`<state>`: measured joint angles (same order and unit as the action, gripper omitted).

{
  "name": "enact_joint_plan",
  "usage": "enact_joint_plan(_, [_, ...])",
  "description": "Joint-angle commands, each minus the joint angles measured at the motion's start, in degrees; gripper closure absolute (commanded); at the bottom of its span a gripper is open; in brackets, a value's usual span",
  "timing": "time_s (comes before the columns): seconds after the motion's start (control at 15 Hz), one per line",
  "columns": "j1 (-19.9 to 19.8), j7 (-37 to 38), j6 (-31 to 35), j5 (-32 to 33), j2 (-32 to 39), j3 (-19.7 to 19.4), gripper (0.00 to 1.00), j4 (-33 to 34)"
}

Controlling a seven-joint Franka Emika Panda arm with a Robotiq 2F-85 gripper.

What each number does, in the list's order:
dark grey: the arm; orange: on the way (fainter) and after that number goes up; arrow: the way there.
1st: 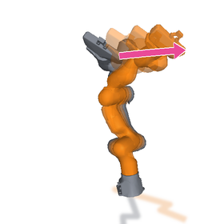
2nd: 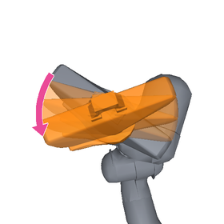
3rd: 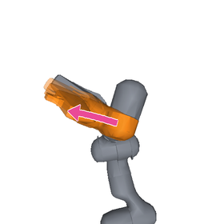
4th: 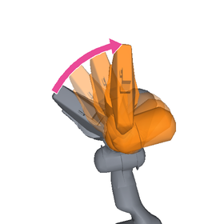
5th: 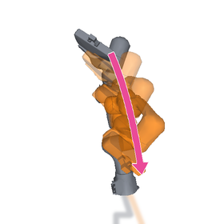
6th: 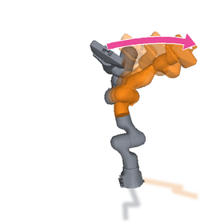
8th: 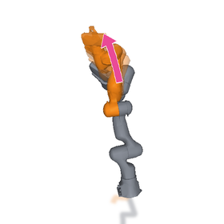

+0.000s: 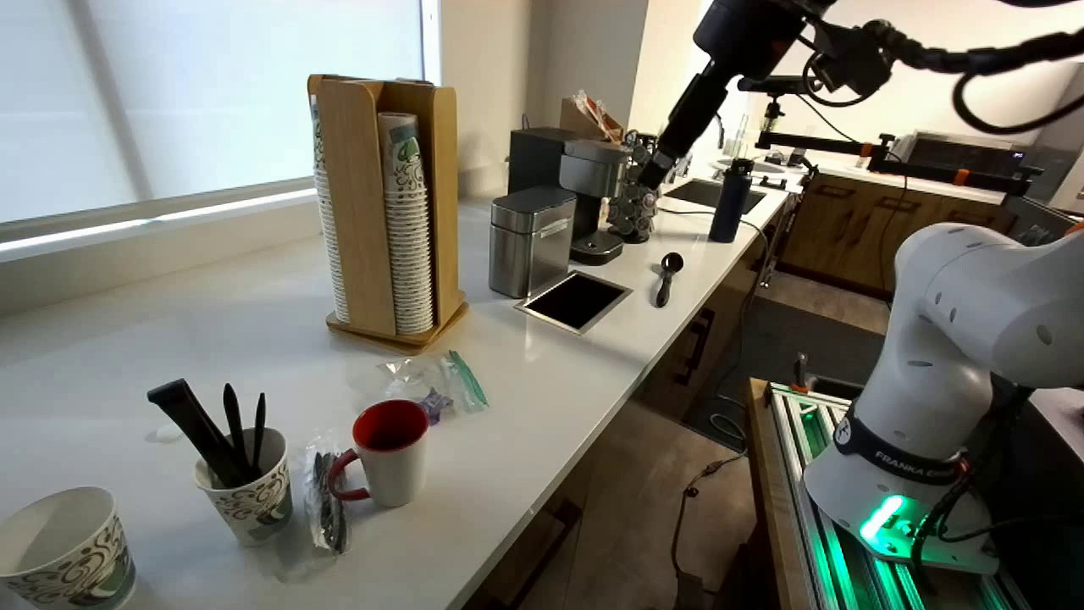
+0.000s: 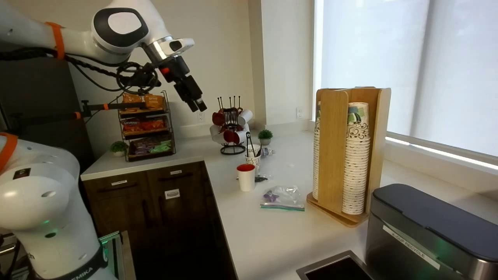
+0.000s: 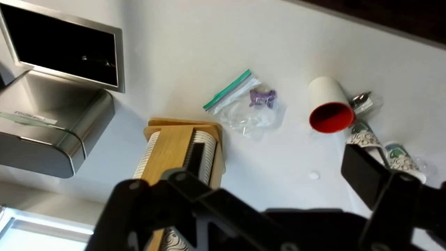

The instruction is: Rotate the coffee cup holder.

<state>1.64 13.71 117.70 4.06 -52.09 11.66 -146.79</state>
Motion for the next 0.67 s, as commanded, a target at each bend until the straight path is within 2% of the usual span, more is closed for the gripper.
enact_joint_plan(0.0, [-1.70, -8.05, 8.42, 1.10, 2.40, -8.86, 0.00, -1.72])
enact_joint_plan(0.13, [-3.24, -14.82, 10.83, 1.82, 6.07, -14.39, 0.00, -0.15])
enact_joint_plan(0.2, [-4.33, -16.81, 9.96, 1.72, 8.14, -16.84, 0.00, 1.23])
enact_joint_plan(0.27, [-7.56, -14.26, 6.81, 2.33, 11.82, -16.99, 0.00, 4.30])
enact_joint_plan(0.33, [-4.87, -14.61, 9.10, 0.58, 5.79, -15.77, 0.00, -0.01])
enact_joint_plan(0.47, [-7.39, -15.25, 9.00, 1.12, 9.52, -17.65, 0.00, 2.01])
enact_joint_plan(0.6, [-7.74, -15.15, 8.99, 1.22, 11.72, -17.46, 0.00, 3.30])
